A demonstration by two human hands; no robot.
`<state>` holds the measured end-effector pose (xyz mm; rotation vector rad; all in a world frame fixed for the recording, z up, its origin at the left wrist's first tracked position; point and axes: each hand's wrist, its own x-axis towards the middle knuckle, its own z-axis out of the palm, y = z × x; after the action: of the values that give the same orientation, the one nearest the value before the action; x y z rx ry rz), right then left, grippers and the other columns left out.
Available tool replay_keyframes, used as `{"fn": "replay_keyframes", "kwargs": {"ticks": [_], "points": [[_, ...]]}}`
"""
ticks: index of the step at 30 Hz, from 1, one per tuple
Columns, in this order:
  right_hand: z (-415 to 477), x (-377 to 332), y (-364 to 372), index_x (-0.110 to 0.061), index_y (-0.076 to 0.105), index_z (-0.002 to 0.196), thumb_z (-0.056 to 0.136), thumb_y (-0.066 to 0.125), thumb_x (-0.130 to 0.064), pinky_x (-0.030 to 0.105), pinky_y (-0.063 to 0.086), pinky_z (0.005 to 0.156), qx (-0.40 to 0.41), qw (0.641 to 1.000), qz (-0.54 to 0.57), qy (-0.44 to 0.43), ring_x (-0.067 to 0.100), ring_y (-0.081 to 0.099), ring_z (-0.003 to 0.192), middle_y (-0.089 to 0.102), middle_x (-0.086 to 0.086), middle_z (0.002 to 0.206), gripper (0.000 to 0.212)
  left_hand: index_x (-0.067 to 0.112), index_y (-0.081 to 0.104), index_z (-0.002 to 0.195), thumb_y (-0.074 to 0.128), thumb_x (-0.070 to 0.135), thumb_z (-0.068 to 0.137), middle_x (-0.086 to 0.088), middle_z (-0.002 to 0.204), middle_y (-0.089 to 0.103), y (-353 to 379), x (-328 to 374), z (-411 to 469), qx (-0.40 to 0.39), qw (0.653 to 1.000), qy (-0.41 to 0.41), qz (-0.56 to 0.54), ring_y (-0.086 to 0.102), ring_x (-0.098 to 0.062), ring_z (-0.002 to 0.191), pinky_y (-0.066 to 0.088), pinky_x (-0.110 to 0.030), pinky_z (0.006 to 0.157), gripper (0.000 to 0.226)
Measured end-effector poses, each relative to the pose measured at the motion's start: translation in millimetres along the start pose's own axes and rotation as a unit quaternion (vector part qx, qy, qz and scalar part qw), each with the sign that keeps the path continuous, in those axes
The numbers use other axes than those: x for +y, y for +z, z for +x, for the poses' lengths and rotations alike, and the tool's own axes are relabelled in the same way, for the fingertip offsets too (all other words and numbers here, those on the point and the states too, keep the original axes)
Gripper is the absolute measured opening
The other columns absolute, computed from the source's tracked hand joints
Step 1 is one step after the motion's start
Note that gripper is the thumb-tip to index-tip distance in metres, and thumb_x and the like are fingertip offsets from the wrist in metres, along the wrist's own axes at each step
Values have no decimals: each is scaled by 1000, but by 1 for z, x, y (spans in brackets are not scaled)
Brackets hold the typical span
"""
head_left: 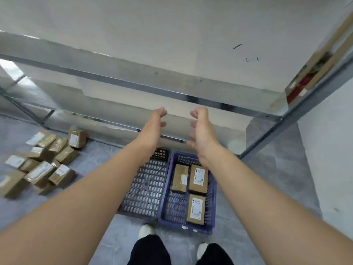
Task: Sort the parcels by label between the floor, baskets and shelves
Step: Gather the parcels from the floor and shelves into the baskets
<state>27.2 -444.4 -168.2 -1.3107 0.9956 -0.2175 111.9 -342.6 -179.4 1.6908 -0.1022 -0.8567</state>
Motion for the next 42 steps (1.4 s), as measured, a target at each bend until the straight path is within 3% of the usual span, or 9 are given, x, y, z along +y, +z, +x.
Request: {"fn": "replay_keyframes", "kwargs": {"ticks": [4, 10, 16, 20, 27, 32, 36, 39, 42], "points": [[-58, -50, -8, -34, 55, 152, 110, 34, -58, 56, 36, 126, -66, 995, -18, -70, 27, 48, 144, 53, -3, 153, 53, 37, 51, 143, 31, 60, 101, 0, 140, 53, -9, 53, -68, 57, 997, 51, -25, 43, -23, 130, 37, -48, 109, 51], [-131, -102, -12, -29, 51, 155, 111, 32, -53, 55, 35, 127, -178, 973, -58, -138, 26, 44, 150, 48, 0, 159, 54, 36, 48, 146, 31, 61, 101, 1, 143, 50, -19, 86, -160, 142, 982, 110, -54, 41, -22, 132, 35, -52, 115, 54], [-201, -109, 29, -28, 57, 149, 112, 34, -49, 53, 40, 124, -272, 940, -102, -181, 24, 50, 142, 54, -1, 150, 48, 33, 45, 149, 32, 62, 101, 1, 138, 51, -65, 74, -237, 242, 958, 132, -80, 43, -21, 127, 38, -45, 109, 58], [-246, -94, 73, -33, 65, 118, 111, 37, -46, 53, 47, 117, -320, 920, -126, -187, 20, 59, 118, 62, -7, 117, 32, 28, 47, 148, 33, 61, 102, 1, 134, 52, -116, 49, -285, 296, 941, 128, -105, 49, -18, 120, 37, -48, 114, 58], [-305, -57, 170, -31, 59, 148, 109, 39, -55, 54, 46, 118, -389, 891, -171, -159, 24, 57, 131, 57, -3, 147, 50, 35, 39, 154, 30, 74, 94, 2, 151, 44, -227, -8, -348, 348, 930, 86, -77, 37, -22, 141, 28, -50, 121, 72], [-336, -34, 250, -32, 68, 124, 108, 41, -55, 57, 48, 115, -378, 896, -183, -145, 26, 63, 120, 65, -1, 123, 39, 35, 38, 155, 28, 74, 96, 1, 151, 46, -318, -37, -380, 366, 926, 55, -78, 37, -25, 142, 28, -55, 120, 71], [-353, -23, 308, -16, 68, 124, 110, 40, -47, 58, 46, 115, -371, 905, -176, -112, 35, 58, 123, 60, 11, 129, 45, 36, 43, 151, 26, 67, 100, 2, 138, 49, -389, -52, -394, 379, 920, 48, -92, 39, -27, 141, 30, -54, 119, 62], [-353, -13, 344, -26, 68, 113, 112, 40, -45, 48, 51, 110, -361, 912, -172, -92, 18, 63, 97, 66, -2, 101, 33, 36, 44, 150, 24, 65, 102, 1, 138, 49, -427, -61, -395, 374, 922, 43, -88, 38, -28, 140, 33, -53, 117, 60], [-350, -3, 370, -30, 66, 100, 114, 40, -41, 31, 53, 85, -348, 918, -175, -77, 7, 61, 78, 64, -11, 84, 31, 33, 45, 149, 24, 62, 103, -3, 144, 48, -454, -71, -384, 367, 924, 31, -100, 38, -26, 140, 33, -51, 117, 58]]}}
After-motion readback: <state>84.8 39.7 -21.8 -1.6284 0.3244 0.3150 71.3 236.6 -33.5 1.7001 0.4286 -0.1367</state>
